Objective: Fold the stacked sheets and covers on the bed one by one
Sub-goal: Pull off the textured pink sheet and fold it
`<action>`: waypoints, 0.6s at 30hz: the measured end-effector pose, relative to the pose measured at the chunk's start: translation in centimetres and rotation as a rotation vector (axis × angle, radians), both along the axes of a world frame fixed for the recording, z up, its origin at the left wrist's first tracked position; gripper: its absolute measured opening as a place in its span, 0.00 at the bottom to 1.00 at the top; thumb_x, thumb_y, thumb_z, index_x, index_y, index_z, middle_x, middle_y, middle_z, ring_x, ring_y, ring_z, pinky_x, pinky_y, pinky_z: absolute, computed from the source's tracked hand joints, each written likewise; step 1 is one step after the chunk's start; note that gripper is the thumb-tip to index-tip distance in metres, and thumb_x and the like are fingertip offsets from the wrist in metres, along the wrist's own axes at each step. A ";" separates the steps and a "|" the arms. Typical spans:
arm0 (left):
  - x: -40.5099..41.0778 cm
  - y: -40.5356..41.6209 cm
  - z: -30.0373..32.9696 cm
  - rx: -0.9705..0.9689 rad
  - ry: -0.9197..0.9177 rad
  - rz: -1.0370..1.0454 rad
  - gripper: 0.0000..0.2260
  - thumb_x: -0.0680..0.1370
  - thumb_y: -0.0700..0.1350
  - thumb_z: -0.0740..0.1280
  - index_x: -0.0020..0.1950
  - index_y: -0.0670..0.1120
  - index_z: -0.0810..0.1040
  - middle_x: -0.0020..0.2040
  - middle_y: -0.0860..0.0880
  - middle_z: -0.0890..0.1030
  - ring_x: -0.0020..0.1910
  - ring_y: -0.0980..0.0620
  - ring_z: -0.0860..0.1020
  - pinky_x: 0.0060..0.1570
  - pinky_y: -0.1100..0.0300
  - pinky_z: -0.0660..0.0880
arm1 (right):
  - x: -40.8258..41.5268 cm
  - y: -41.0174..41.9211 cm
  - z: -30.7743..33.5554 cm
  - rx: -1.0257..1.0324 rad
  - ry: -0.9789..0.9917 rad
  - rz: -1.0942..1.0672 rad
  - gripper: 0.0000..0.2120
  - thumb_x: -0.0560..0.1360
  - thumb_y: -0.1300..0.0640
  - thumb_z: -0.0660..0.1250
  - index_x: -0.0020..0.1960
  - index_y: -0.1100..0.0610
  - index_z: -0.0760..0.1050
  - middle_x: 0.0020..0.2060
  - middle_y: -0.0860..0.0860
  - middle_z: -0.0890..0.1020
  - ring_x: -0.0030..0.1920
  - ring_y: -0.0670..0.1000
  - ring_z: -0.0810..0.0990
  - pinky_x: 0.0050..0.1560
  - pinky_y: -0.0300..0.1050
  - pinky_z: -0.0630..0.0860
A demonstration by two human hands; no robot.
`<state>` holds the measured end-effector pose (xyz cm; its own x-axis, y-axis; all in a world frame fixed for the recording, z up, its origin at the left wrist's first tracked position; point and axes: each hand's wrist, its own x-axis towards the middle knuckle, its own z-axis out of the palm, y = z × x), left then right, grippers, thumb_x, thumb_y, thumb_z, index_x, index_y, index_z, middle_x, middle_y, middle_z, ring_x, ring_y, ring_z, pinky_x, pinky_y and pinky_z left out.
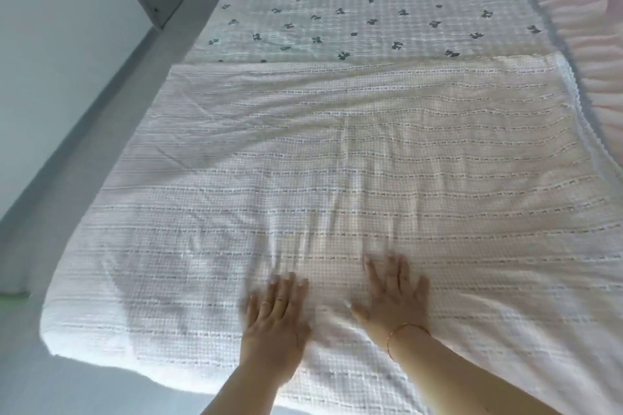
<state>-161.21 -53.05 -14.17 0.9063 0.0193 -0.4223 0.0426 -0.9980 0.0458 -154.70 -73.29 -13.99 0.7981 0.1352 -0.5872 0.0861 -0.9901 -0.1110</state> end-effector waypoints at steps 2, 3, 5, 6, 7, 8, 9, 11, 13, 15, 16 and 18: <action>-2.3 3.5 0.4 0.013 0.021 0.058 0.29 0.77 0.65 0.37 0.73 0.60 0.26 0.77 0.57 0.34 0.77 0.48 0.35 0.69 0.48 0.29 | -2.2 3.9 0.1 0.002 0.013 0.023 0.41 0.67 0.24 0.37 0.67 0.43 0.21 0.66 0.55 0.22 0.73 0.62 0.28 0.67 0.72 0.34; -3.3 5.2 0.7 0.007 0.061 0.099 0.30 0.75 0.66 0.35 0.72 0.61 0.25 0.75 0.58 0.30 0.75 0.50 0.31 0.67 0.49 0.24 | -3.2 6.0 0.2 0.005 0.025 0.048 0.41 0.68 0.24 0.42 0.66 0.42 0.21 0.66 0.55 0.22 0.72 0.64 0.28 0.65 0.74 0.34; -4.9 8.7 1.1 0.014 0.141 0.179 0.29 0.75 0.67 0.34 0.72 0.63 0.26 0.74 0.58 0.27 0.74 0.53 0.28 0.67 0.48 0.22 | -4.9 10.2 0.4 0.003 0.056 0.110 0.43 0.69 0.25 0.48 0.66 0.39 0.21 0.68 0.56 0.23 0.72 0.65 0.28 0.64 0.75 0.35; -5.5 10.5 1.5 0.021 0.168 0.215 0.28 0.78 0.66 0.37 0.73 0.63 0.28 0.73 0.58 0.27 0.74 0.54 0.29 0.70 0.46 0.25 | -5.6 12.0 0.5 -0.002 0.067 0.131 0.44 0.70 0.25 0.51 0.68 0.38 0.22 0.70 0.56 0.24 0.72 0.65 0.29 0.64 0.75 0.35; -6.0 12.0 1.6 0.029 0.204 0.239 0.27 0.80 0.65 0.39 0.74 0.62 0.30 0.73 0.59 0.28 0.75 0.54 0.30 0.72 0.44 0.30 | -6.0 13.2 0.6 -0.010 0.081 0.136 0.45 0.69 0.26 0.52 0.70 0.37 0.24 0.72 0.56 0.26 0.72 0.65 0.29 0.64 0.75 0.37; -6.5 13.6 2.1 0.016 0.236 0.269 0.27 0.81 0.64 0.41 0.75 0.62 0.31 0.73 0.59 0.29 0.75 0.54 0.32 0.74 0.43 0.33 | -6.2 14.1 0.6 -0.025 0.089 0.130 0.45 0.69 0.25 0.53 0.72 0.37 0.27 0.73 0.56 0.28 0.73 0.65 0.30 0.65 0.75 0.38; -7.0 15.2 2.5 0.004 0.260 0.285 0.27 0.81 0.63 0.42 0.76 0.62 0.33 0.74 0.59 0.30 0.76 0.55 0.33 0.74 0.43 0.35 | -6.1 14.7 0.7 -0.041 0.104 0.119 0.45 0.69 0.25 0.53 0.72 0.37 0.28 0.73 0.55 0.29 0.73 0.64 0.30 0.65 0.75 0.40; -7.9 18.4 3.2 -0.003 0.292 0.275 0.27 0.82 0.62 0.42 0.77 0.60 0.35 0.77 0.59 0.34 0.77 0.56 0.36 0.75 0.43 0.36 | -5.6 15.2 0.9 -0.063 0.153 0.081 0.44 0.68 0.24 0.50 0.73 0.36 0.30 0.74 0.55 0.31 0.74 0.64 0.32 0.67 0.74 0.44; -8.3 21.0 4.0 -0.003 0.313 0.264 0.27 0.82 0.61 0.42 0.78 0.57 0.37 0.78 0.59 0.38 0.77 0.57 0.37 0.75 0.44 0.36 | -4.9 15.6 1.2 -0.090 0.182 0.049 0.43 0.68 0.22 0.49 0.73 0.36 0.31 0.75 0.55 0.33 0.75 0.63 0.34 0.67 0.75 0.48; -8.6 23.0 4.6 -0.017 0.321 0.265 0.27 0.82 0.61 0.43 0.79 0.56 0.39 0.78 0.60 0.39 0.77 0.58 0.38 0.75 0.45 0.37 | -4.6 16.4 1.7 -0.116 0.218 0.040 0.43 0.68 0.22 0.49 0.73 0.35 0.32 0.76 0.54 0.34 0.75 0.63 0.35 0.67 0.75 0.50; -8.5 23.6 4.9 -0.030 0.318 0.270 0.27 0.82 0.60 0.43 0.79 0.56 0.40 0.79 0.60 0.40 0.77 0.58 0.39 0.75 0.46 0.37 | -4.6 16.6 1.8 -0.120 0.233 0.029 0.42 0.68 0.23 0.49 0.73 0.35 0.33 0.76 0.54 0.34 0.75 0.63 0.35 0.67 0.75 0.51; -8.2 24.7 5.2 -0.064 0.303 0.279 0.26 0.83 0.60 0.44 0.79 0.55 0.42 0.79 0.60 0.42 0.78 0.57 0.40 0.75 0.46 0.37 | -4.6 16.8 1.9 -0.136 0.258 0.018 0.42 0.69 0.23 0.49 0.73 0.35 0.32 0.76 0.54 0.34 0.75 0.63 0.36 0.67 0.75 0.52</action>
